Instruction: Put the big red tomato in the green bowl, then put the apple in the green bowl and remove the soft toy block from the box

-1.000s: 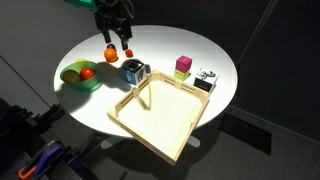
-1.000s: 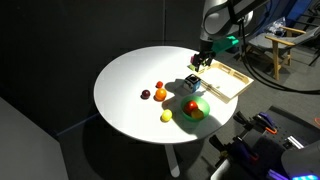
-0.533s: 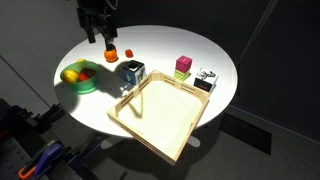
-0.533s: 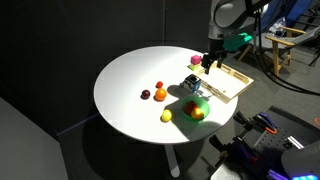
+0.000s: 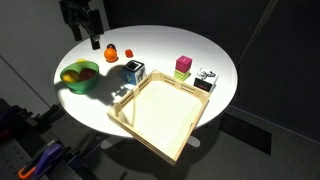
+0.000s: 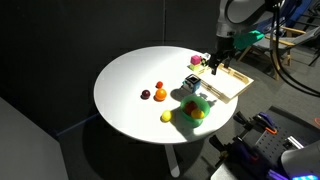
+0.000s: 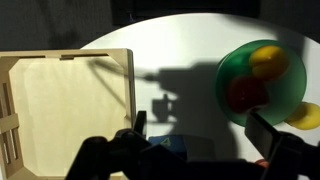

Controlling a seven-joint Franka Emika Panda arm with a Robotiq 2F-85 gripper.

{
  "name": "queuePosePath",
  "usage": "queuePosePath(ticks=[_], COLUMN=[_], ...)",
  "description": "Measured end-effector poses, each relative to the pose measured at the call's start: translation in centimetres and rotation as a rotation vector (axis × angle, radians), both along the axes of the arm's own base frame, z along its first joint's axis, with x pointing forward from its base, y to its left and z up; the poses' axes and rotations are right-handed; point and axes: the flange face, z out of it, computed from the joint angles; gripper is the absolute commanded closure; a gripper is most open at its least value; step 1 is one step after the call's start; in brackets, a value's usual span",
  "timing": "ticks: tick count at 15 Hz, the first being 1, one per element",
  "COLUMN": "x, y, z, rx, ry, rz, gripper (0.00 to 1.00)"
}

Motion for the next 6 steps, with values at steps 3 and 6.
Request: queuePosePath(ticks=[3, 6], x=[-0.20, -0.20], y=[0.02, 0.02], z=[-0.03, -0.33], rx=[0.000, 0.001], ry=[0.000, 0.006], rz=[0.000, 0.000], gripper=[0.00, 0.00])
